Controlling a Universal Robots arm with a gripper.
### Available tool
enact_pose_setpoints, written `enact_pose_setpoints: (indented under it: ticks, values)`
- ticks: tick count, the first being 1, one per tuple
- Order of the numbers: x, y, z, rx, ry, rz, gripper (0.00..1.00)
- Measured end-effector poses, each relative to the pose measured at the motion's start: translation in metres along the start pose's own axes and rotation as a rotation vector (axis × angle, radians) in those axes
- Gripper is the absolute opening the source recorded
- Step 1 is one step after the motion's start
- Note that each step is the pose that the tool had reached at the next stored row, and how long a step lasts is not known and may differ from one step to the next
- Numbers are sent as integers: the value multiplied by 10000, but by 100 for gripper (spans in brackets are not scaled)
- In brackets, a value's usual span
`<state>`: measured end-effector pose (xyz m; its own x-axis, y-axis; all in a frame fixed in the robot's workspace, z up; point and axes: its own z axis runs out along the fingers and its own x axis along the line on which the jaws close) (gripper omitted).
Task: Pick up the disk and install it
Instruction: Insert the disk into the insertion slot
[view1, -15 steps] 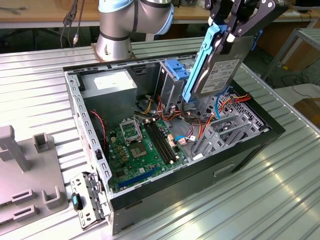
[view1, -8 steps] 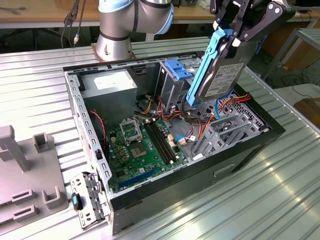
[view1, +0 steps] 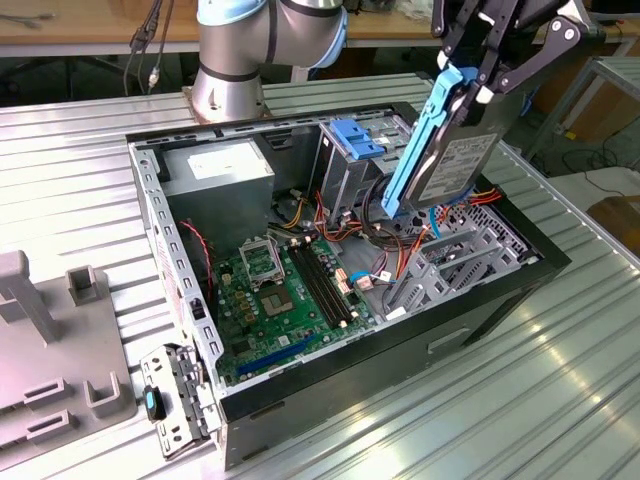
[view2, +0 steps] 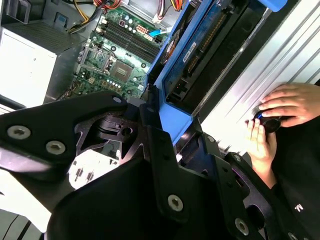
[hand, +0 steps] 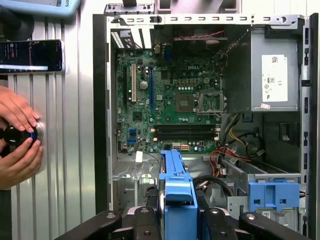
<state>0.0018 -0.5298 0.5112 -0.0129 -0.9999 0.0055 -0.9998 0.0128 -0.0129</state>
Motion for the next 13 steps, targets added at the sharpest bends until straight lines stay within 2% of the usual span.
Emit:
enact_pose_setpoints:
  ticks: [4,7,13]
  values:
    - [20,-60,25,0,0,-29,37]
    - [29,-131,55,1,-1,-81,37]
    - [41,-211,81,0,-1,-109,37]
